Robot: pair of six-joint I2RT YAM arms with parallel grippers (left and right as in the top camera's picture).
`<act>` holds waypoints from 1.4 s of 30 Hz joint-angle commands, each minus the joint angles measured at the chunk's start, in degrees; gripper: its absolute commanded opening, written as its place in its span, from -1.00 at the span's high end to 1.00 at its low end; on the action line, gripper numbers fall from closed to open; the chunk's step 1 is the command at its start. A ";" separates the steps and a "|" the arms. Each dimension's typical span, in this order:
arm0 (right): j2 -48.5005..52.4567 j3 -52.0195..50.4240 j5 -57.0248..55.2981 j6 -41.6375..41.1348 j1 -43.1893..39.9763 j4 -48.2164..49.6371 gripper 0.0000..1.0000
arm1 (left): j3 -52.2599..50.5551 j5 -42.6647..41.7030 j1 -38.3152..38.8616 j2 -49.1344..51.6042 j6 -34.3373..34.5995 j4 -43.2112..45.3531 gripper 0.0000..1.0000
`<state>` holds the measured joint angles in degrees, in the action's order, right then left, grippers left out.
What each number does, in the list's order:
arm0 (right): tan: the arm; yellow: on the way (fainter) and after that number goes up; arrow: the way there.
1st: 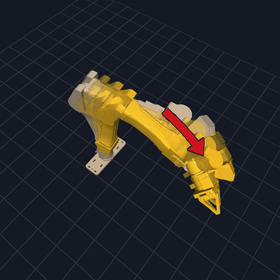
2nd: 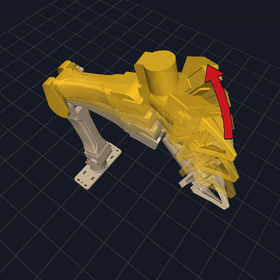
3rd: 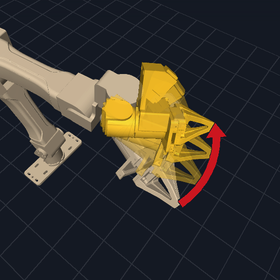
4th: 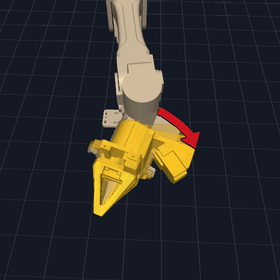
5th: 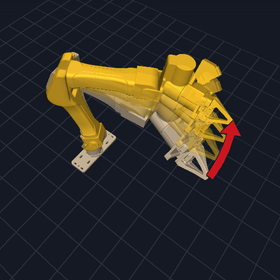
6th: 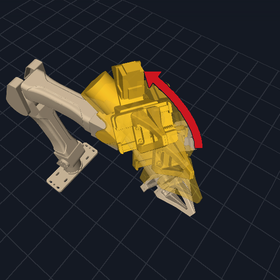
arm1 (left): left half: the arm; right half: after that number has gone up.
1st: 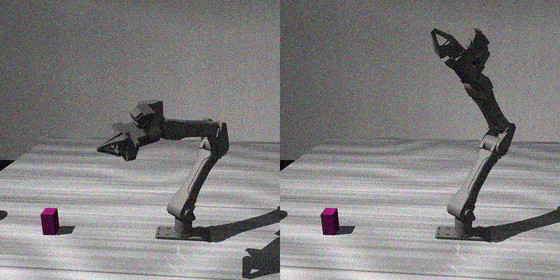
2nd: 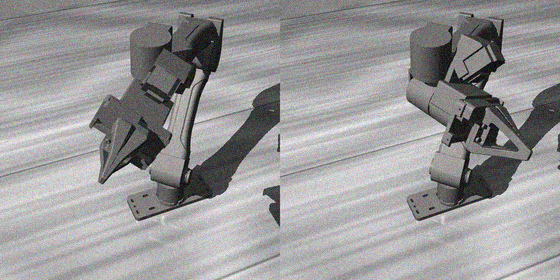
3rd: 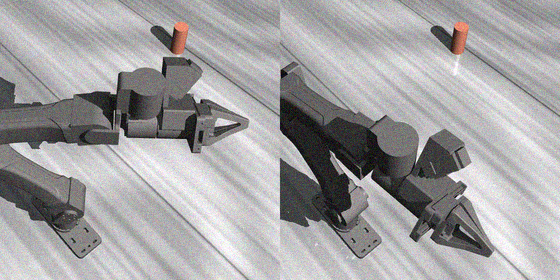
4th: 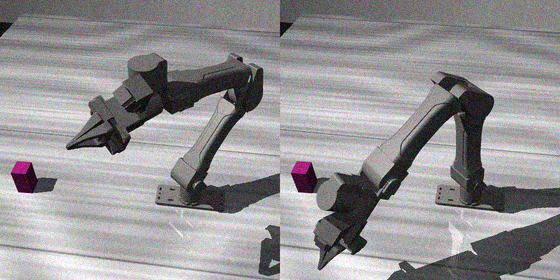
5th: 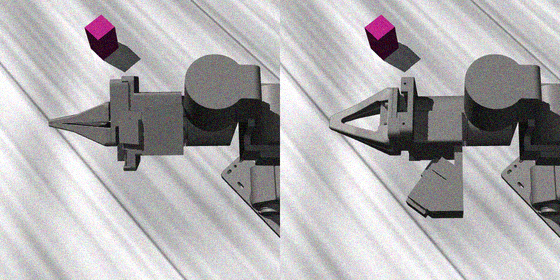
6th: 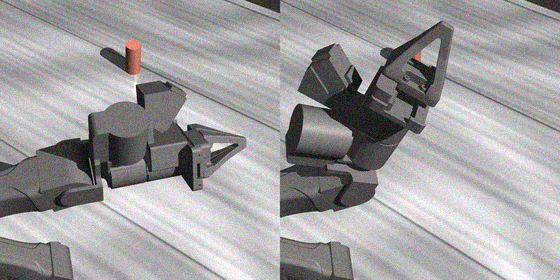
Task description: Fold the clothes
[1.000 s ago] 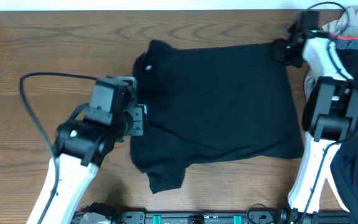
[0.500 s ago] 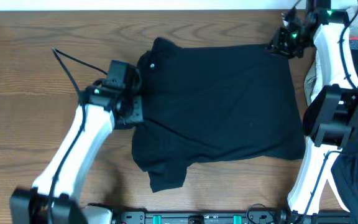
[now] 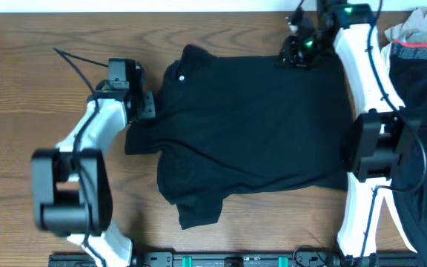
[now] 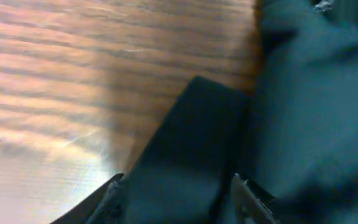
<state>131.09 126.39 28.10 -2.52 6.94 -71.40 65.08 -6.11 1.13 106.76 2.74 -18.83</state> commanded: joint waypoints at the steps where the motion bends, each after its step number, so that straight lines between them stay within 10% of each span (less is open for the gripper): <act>1: -0.59 0.59 0.17 0.92 1.62 -0.52 0.47 | 0.79 -1.20 -0.52 2.86 -3.34 2.32 -0.11; 7: -0.57 0.33 -2.45 0.92 3.61 -3.08 0.46 | 0.79 -1.18 -0.52 4.90 -4.81 6.45 0.03; 12: -0.57 -3.65 -5.05 0.90 6.19 -1.62 0.46 | 0.79 -0.50 -0.74 6.36 -6.67 7.89 0.88; 21: -0.57 -19.17 -7.32 -4.57 9.22 11.06 0.51 | 1.03 -1.55 -5.18 7.26 -6.58 8.83 0.88; 23: -0.57 -22.80 -7.32 -5.35 9.20 14.21 0.53 | 1.01 -5.55 -6.12 7.26 -6.60 8.17 0.68; 25: -0.57 -25.86 -7.32 -5.33 9.20 16.85 0.53 | 1.01 -9.05 -6.71 7.26 -6.60 7.45 0.00; 33: -0.57 -29.73 -7.32 -5.31 9.27 19.58 0.49 | 0.79 -17.86 -6.84 8.31 -6.84 7.39 -0.21; 38: -0.57 -29.73 -7.41 -5.31 9.31 20.04 0.48 | 0.68 -20.70 -6.78 10.84 -6.88 7.06 0.10; 42: -0.57 -29.73 -8.68 -5.33 9.31 19.98 0.48 | 0.68 -20.70 -6.80 12.55 -7.61 6.93 0.87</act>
<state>130.30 98.06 21.23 -7.20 15.99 -51.55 67.05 -25.89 -5.82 115.24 -4.32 -10.22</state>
